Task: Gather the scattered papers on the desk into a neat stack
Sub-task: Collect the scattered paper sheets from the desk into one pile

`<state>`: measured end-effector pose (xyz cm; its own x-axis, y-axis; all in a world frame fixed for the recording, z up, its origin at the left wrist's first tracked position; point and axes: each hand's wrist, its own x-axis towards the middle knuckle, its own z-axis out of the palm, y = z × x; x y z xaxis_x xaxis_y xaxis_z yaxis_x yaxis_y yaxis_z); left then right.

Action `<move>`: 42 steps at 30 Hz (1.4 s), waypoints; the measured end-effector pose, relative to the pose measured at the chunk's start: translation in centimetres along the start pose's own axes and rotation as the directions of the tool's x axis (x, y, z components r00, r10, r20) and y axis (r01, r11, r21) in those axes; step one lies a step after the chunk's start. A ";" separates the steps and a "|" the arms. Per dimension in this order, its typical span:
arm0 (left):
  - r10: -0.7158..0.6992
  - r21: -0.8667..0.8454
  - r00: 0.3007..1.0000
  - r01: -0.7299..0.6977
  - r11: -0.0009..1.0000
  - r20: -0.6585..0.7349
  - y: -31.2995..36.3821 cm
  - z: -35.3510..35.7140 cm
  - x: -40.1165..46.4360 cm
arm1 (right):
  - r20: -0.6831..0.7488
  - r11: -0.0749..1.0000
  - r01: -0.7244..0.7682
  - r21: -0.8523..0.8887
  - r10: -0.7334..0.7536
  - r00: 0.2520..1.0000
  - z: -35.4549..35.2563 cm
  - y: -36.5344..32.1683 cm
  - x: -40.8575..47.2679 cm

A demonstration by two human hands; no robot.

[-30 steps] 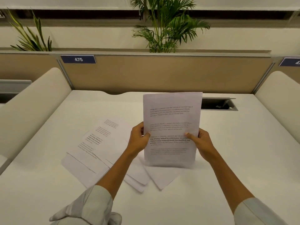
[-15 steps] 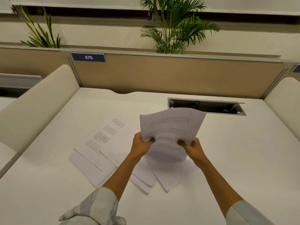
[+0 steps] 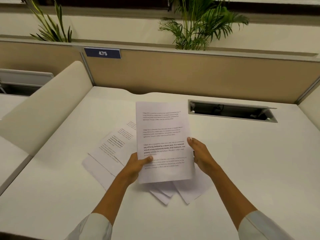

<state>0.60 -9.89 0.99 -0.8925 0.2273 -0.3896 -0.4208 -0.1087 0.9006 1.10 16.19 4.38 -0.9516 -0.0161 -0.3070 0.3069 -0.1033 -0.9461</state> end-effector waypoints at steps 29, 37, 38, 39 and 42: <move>-0.169 -0.296 0.968 0.110 0.949 -0.183 -2.7 -7.7 -1.6 | -0.043 0.019 -0.040 -0.999 -0.183 0.982 1.4 -6.6 -3.2; -0.113 -0.277 0.990 0.085 0.957 -0.089 -1.8 -6.2 -2.1 | 0.177 0.911 0.259 -0.320 -0.211 0.961 4.3 -13.4 -4.4; -0.098 -0.255 0.993 0.078 0.964 -0.070 -1.7 -6.0 -2.2 | 0.106 0.936 0.211 -0.282 -0.189 0.976 4.7 -12.1 -3.6; -0.087 -0.218 0.995 0.073 0.973 -0.055 -1.6 -5.8 -2.3 | 0.038 0.947 0.168 -0.275 -0.164 0.986 5.0 -10.5 -2.8; -0.077 -0.126 0.997 0.074 0.989 -0.016 -1.3 -5.4 -2.7 | -0.094 0.963 0.035 -0.269 -0.062 0.994 5.4 -5.5 -1.0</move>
<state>2.68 -15.55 -0.19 -0.8599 0.2193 -0.4610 -0.5033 -0.2130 0.8375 0.27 11.37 10.46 -0.9630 0.0835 -0.2561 0.2669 0.1671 -0.9491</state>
